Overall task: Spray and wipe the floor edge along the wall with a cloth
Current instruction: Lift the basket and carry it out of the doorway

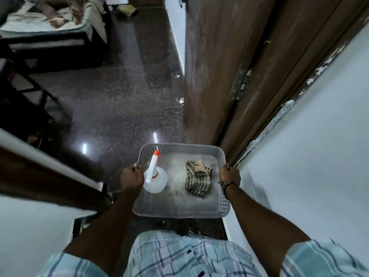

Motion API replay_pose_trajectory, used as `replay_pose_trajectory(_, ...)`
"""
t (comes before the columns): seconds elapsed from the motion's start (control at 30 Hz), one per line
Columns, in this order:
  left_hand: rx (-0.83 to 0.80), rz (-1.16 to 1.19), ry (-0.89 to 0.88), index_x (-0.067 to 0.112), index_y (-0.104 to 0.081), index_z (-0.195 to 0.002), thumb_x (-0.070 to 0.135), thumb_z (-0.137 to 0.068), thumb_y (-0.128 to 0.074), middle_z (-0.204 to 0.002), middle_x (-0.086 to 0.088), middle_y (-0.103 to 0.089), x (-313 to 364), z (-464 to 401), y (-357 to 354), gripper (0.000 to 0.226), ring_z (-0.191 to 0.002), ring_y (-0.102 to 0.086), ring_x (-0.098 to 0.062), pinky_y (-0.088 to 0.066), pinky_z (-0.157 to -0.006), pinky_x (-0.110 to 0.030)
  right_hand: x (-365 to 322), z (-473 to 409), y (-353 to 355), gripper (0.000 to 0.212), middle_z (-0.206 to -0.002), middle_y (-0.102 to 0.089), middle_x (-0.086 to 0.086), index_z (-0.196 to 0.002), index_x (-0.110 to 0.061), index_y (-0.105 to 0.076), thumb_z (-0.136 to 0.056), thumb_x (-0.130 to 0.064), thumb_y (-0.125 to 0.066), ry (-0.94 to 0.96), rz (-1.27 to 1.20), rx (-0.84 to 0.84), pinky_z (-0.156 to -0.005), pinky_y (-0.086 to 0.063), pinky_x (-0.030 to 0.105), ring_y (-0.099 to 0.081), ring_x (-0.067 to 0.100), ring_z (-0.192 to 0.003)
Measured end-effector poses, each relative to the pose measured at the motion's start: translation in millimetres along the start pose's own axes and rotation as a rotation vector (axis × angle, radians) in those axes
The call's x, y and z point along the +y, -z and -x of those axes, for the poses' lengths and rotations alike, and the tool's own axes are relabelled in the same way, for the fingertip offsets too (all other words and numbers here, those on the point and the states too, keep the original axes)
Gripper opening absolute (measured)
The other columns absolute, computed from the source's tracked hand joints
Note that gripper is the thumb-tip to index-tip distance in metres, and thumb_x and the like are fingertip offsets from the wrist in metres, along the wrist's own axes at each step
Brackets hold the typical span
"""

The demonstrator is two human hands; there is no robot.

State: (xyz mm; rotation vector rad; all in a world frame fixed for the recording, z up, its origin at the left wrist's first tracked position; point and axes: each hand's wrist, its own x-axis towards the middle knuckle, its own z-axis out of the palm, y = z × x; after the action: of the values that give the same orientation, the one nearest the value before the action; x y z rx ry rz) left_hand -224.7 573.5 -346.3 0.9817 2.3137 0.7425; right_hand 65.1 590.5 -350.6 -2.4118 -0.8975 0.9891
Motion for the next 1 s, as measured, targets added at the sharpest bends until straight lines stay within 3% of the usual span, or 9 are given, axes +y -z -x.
replay_pose_trajectory(0.17, -0.178, -0.052, -0.152, -0.009, -0.066, -0.1, 0.031, -0.097, -0.04, -0.1, -0.034, -0.064, 19, -23, -13, 0.047, -0.096, -0.061, -0.047, -0.047, -0.082, -0.045, 24, 17, -5, 0.052, -0.123, -0.061, 0.026, -0.118, 0.004, -0.062, -0.099, -0.037, -0.035, -0.213, -0.102, 0.135, -0.097, -0.046, 0.044, -0.057, 0.042, -0.114)
replay_pose_trajectory(0.3, -0.374, 0.002, -0.342, -0.01, -0.065, -0.076, 0.023, -0.096, -0.043, -0.077, -0.034, -0.065, 38, -30, -32, 0.044, -0.076, -0.065, -0.044, -0.048, -0.066, -0.044, 55, 47, -3, 0.053, -0.122, -0.062, 0.027, -0.114, 0.007, -0.063, -0.099, -0.036, -0.035, -0.404, -0.222, 0.256, -0.097, -0.046, 0.04, -0.058, 0.04, -0.114)
replay_pose_trajectory(0.43, -0.525, -0.093, -0.457, -0.001, -0.067, -0.089, 0.034, -0.094, -0.043, -0.09, -0.029, -0.067, 55, -23, -52, 0.043, -0.088, -0.064, -0.043, -0.05, -0.079, -0.04, 90, 91, -2, 0.052, -0.109, -0.066, 0.028, -0.101, 0.008, -0.067, -0.099, -0.035, -0.037, -0.535, -0.348, 0.389, -0.086, -0.048, 0.038, -0.062, 0.04, -0.102)
replay_pose_trajectory(0.53, -0.652, -0.084, -0.581, -0.003, -0.067, -0.093, 0.041, -0.087, -0.04, -0.094, -0.031, -0.067, 62, 3, -76, 0.052, -0.092, -0.064, -0.044, -0.05, -0.087, -0.048, 121, 126, -1, 0.052, -0.111, -0.066, 0.028, -0.103, 0.006, -0.067, -0.099, -0.036, -0.037, -0.673, -0.425, 0.501, -0.09, -0.048, 0.04, -0.061, 0.041, -0.104)
replay_pose_trajectory(0.6, -0.742, -0.121, -0.635, -0.004, -0.067, -0.095, 0.04, -0.088, -0.041, -0.096, -0.031, -0.067, 64, 24, -96, 0.051, -0.095, -0.063, -0.045, -0.048, -0.091, -0.052, 144, 152, 2, 0.051, -0.114, -0.065, 0.028, -0.105, 0.006, -0.066, -0.099, -0.035, -0.037, -0.769, -0.493, 0.57, -0.092, -0.048, 0.041, -0.06, 0.042, -0.107)
replay_pose_trajectory(0.8, -0.992, -0.271, -0.871, -0.01, -0.064, -0.095, 0.02, -0.096, -0.044, -0.098, -0.034, -0.064, 70, 136, -112, 0.036, -0.096, -0.06, -0.046, -0.046, -0.086, -0.047, 218, 235, 13, 0.05, -0.119, -0.062, 0.031, -0.109, 0.011, -0.064, -0.1, -0.03, -0.038, -0.995, -0.672, 0.769, -0.095, -0.045, 0.04, -0.058, 0.042, -0.112)
replay_pose_trajectory(1.0, -1.114, -0.435, -1.096, -0.007, -0.066, -0.092, 0.024, -0.097, -0.04, -0.1, -0.03, -0.066, 38, 278, -126, 0.041, -0.097, -0.059, -0.045, -0.046, -0.085, -0.044, 303, 330, 20, 0.046, -0.121, -0.062, 0.029, -0.112, 0.008, -0.064, -0.098, -0.03, -0.04, -1.231, -0.837, 0.947, -0.095, -0.046, 0.04, -0.058, 0.042, -0.114)
